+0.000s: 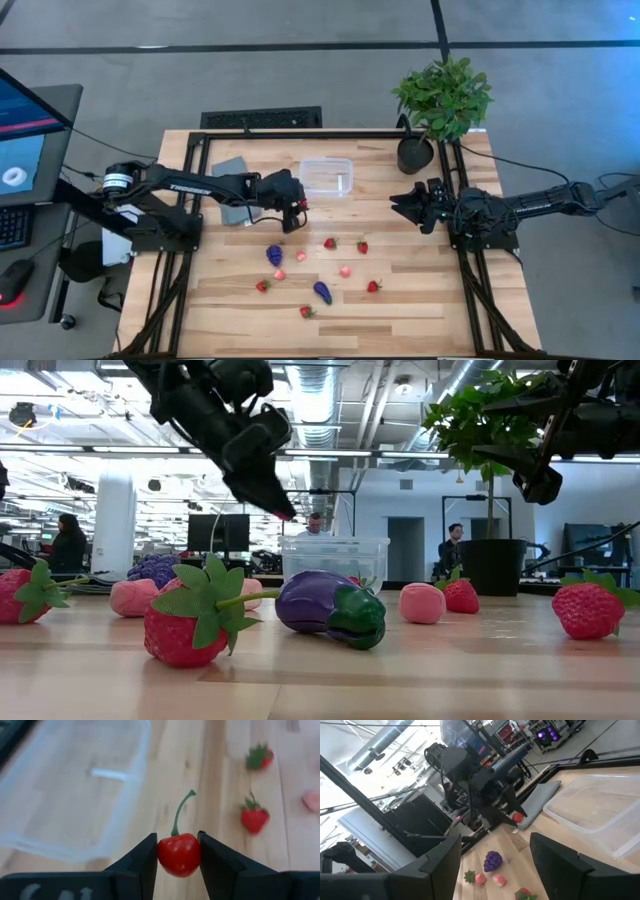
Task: Pick and placing Produce into tupperware
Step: Put the cherry into the transparent bin
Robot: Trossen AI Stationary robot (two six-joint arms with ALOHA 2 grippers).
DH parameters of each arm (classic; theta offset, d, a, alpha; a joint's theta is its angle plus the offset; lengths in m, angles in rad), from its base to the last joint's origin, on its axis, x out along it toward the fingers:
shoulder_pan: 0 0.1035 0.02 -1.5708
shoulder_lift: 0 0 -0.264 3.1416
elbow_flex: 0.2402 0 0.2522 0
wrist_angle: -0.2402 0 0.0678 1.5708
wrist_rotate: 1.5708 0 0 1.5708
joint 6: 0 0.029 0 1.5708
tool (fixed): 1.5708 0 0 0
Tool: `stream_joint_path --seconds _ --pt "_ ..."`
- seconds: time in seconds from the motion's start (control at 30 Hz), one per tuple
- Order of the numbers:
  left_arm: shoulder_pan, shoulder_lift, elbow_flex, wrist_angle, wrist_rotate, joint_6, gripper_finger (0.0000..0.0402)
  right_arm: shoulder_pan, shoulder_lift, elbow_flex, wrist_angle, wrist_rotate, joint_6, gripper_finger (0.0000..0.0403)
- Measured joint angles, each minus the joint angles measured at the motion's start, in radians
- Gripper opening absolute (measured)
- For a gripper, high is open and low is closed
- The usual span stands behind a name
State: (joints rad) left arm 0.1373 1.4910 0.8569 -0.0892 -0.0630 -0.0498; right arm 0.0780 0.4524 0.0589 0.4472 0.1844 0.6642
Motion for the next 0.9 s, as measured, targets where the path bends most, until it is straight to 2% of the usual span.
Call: stream_joint_path --seconds 0.37,0.6,0.9 --pt "0.134 0.000 0.101 0.009 -0.023 0.026 0.0117 -0.001 0.000 0.000 0.002 0.000 0.009 0.0260" --pt "0.240 0.000 0.110 0.002 0.020 0.028 0.0117 -0.001 0.000 0.000 0.002 0.000 0.009 0.0260" --pt "0.259 0.000 0.110 0.014 0.077 0.023 0.0116 -0.002 0.000 0.000 0.002 0.036 0.008 0.0260"
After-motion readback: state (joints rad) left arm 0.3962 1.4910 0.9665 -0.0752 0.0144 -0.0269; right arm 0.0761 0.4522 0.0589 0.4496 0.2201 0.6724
